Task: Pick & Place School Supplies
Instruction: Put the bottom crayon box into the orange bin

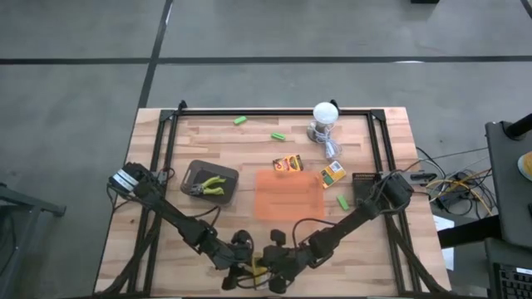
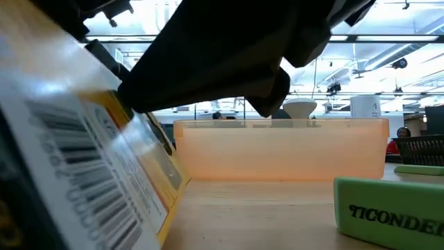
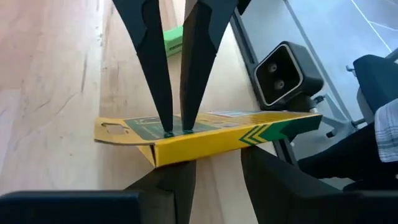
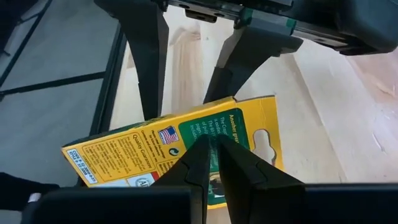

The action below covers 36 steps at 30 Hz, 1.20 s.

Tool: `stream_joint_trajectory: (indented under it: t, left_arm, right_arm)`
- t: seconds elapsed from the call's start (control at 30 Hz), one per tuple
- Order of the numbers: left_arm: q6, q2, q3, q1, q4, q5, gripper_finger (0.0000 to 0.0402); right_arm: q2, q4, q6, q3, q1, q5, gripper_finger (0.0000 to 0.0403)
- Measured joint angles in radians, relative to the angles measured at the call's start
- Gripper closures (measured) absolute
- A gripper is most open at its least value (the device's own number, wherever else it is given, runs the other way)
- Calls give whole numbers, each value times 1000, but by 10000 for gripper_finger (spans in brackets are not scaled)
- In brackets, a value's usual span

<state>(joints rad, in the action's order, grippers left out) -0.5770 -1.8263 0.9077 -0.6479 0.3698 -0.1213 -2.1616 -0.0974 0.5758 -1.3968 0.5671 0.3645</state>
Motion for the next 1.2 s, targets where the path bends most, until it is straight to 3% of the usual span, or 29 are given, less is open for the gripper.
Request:
stream_joint_trajectory:
  t: [0.27,0.7,0.9,1.2]
  left_arm:
    - [-174,2,11,14,19,165,268]
    - [-189,2,8,24,-45,230,268]
    - [-137,2,5,23,-142,232,268]
    - [-68,2,3,29,-151,145,268]
  right_arm:
    - [-1,19,0,2,-3,5,376]
    - [-1,59,10,4,6,-5,376]
    - [-1,64,4,5,35,-51,376]
    - [-1,65,71,5,71,-50,376]
